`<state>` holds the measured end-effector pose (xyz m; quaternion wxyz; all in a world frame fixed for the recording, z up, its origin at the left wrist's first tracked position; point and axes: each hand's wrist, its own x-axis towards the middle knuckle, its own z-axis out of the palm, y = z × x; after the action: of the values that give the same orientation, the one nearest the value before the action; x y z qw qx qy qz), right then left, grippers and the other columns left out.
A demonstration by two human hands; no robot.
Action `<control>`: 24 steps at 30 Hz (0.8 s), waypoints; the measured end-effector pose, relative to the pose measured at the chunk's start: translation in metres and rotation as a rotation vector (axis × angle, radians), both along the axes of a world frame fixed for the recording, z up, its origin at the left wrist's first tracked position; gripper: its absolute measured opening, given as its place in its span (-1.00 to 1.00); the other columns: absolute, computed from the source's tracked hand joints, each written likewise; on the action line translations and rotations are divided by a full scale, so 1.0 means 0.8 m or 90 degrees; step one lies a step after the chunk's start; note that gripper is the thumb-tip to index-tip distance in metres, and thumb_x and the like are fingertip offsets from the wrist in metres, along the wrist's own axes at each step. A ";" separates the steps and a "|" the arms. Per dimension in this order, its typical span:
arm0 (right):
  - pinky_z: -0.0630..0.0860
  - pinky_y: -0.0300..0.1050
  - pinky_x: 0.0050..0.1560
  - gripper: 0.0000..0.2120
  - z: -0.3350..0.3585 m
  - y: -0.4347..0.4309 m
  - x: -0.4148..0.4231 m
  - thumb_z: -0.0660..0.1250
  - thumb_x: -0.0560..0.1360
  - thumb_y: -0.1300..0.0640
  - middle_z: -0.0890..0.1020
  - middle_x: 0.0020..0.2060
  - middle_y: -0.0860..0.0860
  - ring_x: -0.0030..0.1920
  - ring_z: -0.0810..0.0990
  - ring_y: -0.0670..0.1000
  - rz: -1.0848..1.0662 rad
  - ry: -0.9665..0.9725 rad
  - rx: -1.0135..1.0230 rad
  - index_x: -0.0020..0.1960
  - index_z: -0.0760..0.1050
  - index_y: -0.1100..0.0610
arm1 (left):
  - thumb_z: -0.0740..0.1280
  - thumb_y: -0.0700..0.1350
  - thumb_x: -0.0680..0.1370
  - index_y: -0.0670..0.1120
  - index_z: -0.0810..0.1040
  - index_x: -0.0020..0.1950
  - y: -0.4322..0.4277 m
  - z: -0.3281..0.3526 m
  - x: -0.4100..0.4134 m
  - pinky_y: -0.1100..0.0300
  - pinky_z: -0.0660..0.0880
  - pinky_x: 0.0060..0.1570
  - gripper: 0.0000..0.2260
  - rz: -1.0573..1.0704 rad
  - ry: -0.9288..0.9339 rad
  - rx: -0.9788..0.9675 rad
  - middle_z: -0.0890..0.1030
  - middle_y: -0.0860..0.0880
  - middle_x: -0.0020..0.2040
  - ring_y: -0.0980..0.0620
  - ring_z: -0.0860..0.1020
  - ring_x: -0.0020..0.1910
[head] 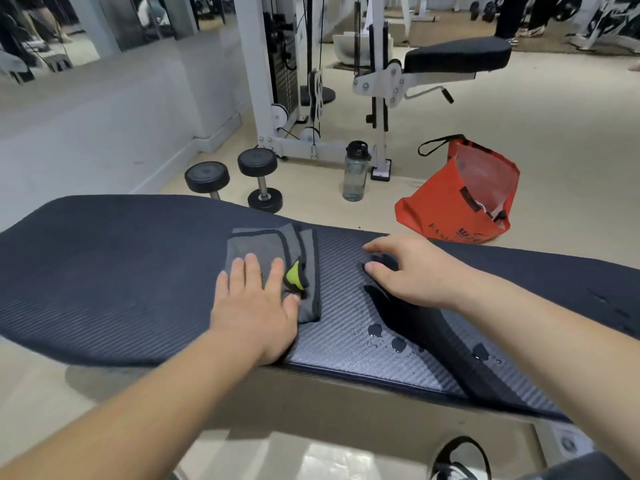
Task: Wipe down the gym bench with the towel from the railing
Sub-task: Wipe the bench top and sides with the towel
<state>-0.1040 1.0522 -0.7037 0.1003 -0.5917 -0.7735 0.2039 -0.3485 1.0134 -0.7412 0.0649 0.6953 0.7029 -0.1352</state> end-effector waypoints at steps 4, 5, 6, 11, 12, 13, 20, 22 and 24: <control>0.41 -0.10 0.41 -0.57 0.001 0.001 -0.008 0.30 0.63 -0.04 0.58 0.39 -0.02 0.38 0.52 -0.02 0.005 -0.002 0.002 0.46 0.49 0.05 | -0.31 0.25 0.57 0.01 -0.33 0.63 -0.050 0.001 0.008 -0.15 -0.19 0.59 -0.33 -0.135 0.023 0.006 -0.24 -0.24 0.65 -0.22 -0.23 0.63; 0.41 -0.09 0.41 -0.57 0.001 0.001 -0.010 0.30 0.63 -0.04 0.58 0.39 -0.02 0.38 0.52 -0.01 0.009 -0.004 0.002 0.46 0.49 0.05 | -0.34 0.27 0.54 0.05 -0.31 0.63 -0.044 0.004 -0.006 -0.12 -0.18 0.60 -0.31 -0.167 0.011 0.003 -0.23 -0.21 0.66 -0.18 -0.22 0.64; 0.41 -0.08 0.42 -0.57 0.000 0.000 -0.012 0.30 0.63 -0.05 0.58 0.38 -0.02 0.38 0.52 -0.01 0.011 -0.007 0.003 0.46 0.49 0.04 | -0.32 0.29 0.55 0.08 -0.30 0.63 -0.034 0.006 -0.020 -0.08 -0.16 0.60 -0.33 -0.176 0.002 0.000 -0.22 -0.19 0.66 -0.15 -0.20 0.65; 0.30 -0.14 0.48 -0.49 0.007 -0.006 -0.014 0.30 0.63 -0.07 0.47 0.48 -0.01 0.48 0.42 0.00 0.042 -0.035 -0.029 0.54 0.39 0.05 | -0.17 0.22 0.65 0.04 -0.28 0.64 -0.018 0.004 -0.017 -0.14 -0.15 0.59 -0.39 0.012 -0.019 0.015 -0.22 -0.19 0.66 -0.17 -0.22 0.64; 0.27 -0.16 0.48 -0.47 0.009 -0.007 -0.014 0.30 0.64 -0.07 0.45 0.50 -0.02 0.50 0.40 -0.01 0.052 -0.042 -0.039 0.56 0.36 0.05 | -0.17 0.21 0.65 0.03 -0.29 0.64 -0.032 -0.001 0.001 -0.17 -0.17 0.59 -0.38 0.030 -0.027 0.031 -0.23 -0.20 0.66 -0.19 -0.22 0.64; 0.26 -0.17 0.47 -0.46 0.011 -0.008 -0.015 0.31 0.64 -0.07 0.44 0.51 -0.02 0.51 0.39 -0.01 0.058 -0.044 -0.042 0.57 0.35 0.05 | -0.17 0.20 0.65 0.01 -0.29 0.64 -0.051 -0.004 0.018 -0.18 -0.19 0.58 -0.38 0.026 -0.035 0.043 -0.23 -0.21 0.66 -0.20 -0.22 0.64; 0.29 -0.20 0.47 -0.53 0.025 -0.018 -0.018 0.29 0.65 -0.05 0.48 0.49 -0.07 0.49 0.41 -0.06 0.054 -0.001 -0.024 0.54 0.40 0.02 | -0.30 0.28 0.54 0.16 -0.22 0.64 -0.053 -0.003 -0.032 -0.03 -0.14 0.61 -0.34 -0.147 -0.059 0.051 -0.16 -0.10 0.68 -0.06 -0.16 0.65; 0.28 -0.28 0.36 -0.55 0.032 -0.022 -0.008 0.29 0.66 -0.05 0.50 0.46 -0.10 0.45 0.46 -0.08 0.043 0.003 -0.029 0.52 0.43 0.02 | -0.18 0.24 0.64 0.13 -0.19 0.65 -0.035 -0.002 -0.035 -0.07 -0.11 0.61 -0.41 -0.064 -0.053 0.038 -0.14 -0.11 0.68 -0.09 -0.15 0.65; 0.27 -0.34 0.29 -0.58 0.038 -0.027 0.009 0.30 0.65 -0.04 0.55 0.42 -0.10 0.42 0.48 -0.11 0.025 0.013 -0.034 0.48 0.49 0.04 | -0.15 0.20 0.65 0.09 -0.20 0.66 -0.041 -0.007 -0.007 -0.12 -0.13 0.60 -0.41 0.003 -0.063 0.053 -0.15 -0.14 0.68 -0.13 -0.17 0.65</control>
<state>-0.0971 1.0309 -0.6737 0.0884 -0.5766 -0.7782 0.2329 -0.3543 0.9808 -0.7471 0.0711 0.7016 0.7055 -0.0710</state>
